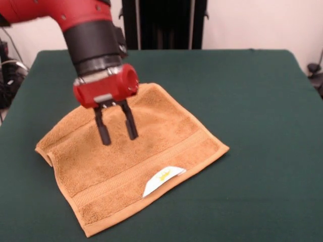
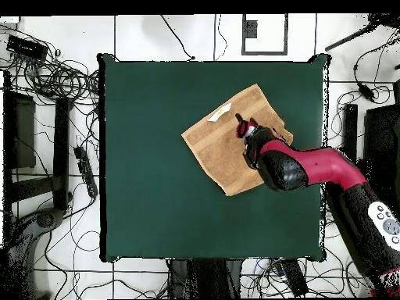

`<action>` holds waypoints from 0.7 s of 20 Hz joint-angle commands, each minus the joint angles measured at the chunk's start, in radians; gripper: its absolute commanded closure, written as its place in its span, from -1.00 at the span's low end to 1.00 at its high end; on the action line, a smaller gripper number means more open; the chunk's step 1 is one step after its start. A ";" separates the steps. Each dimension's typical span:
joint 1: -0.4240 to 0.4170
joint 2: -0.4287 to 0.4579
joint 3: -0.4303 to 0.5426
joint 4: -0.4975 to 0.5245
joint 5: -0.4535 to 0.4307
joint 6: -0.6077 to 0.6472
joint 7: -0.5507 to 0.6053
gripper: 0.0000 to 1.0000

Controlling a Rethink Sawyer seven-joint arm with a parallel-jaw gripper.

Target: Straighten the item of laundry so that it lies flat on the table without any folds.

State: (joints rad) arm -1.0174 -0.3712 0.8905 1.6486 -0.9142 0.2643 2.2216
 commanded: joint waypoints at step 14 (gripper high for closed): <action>0.029 0.213 -0.015 -0.129 -0.234 0.010 -0.275 -1.00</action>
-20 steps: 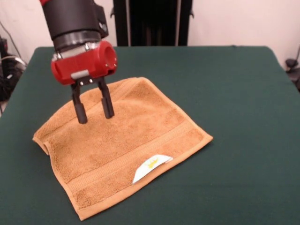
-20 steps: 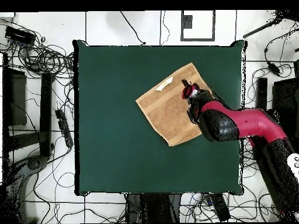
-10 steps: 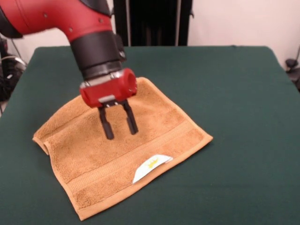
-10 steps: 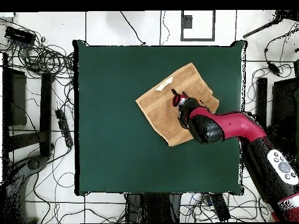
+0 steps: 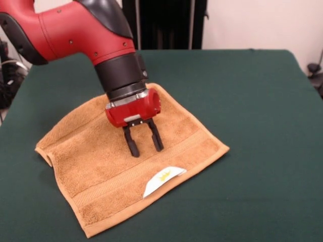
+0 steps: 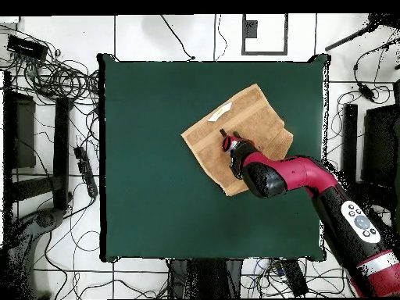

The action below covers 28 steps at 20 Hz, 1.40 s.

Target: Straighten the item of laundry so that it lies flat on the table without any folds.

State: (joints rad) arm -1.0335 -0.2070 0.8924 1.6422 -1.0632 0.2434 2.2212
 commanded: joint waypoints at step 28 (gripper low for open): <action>-0.240 0.438 0.217 -0.085 0.308 0.326 -0.677 -1.00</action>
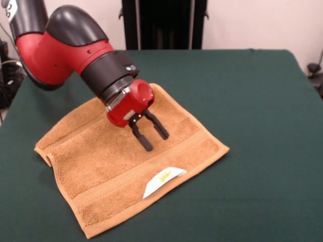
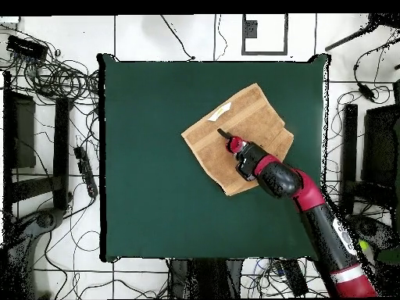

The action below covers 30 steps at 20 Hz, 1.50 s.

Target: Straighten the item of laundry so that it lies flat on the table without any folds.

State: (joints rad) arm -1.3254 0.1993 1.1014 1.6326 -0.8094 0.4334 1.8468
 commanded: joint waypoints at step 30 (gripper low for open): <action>0.399 -0.255 -0.361 -0.315 -0.122 0.176 -0.230 -1.00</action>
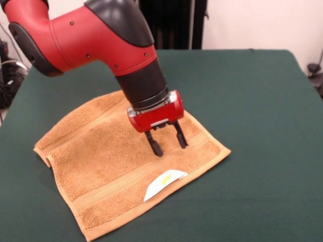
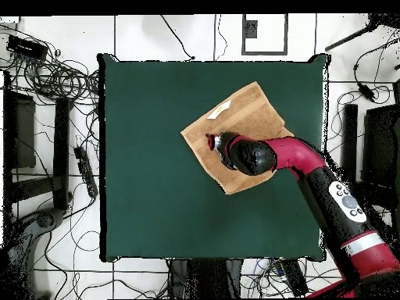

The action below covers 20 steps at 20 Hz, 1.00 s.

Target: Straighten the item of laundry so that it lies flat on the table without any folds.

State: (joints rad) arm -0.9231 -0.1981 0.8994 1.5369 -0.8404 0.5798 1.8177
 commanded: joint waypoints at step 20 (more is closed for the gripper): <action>0.034 0.145 -0.151 -0.172 0.010 -0.019 -0.105 -1.00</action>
State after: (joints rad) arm -0.9515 -0.1627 0.8990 1.5243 -0.7464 0.5799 1.8175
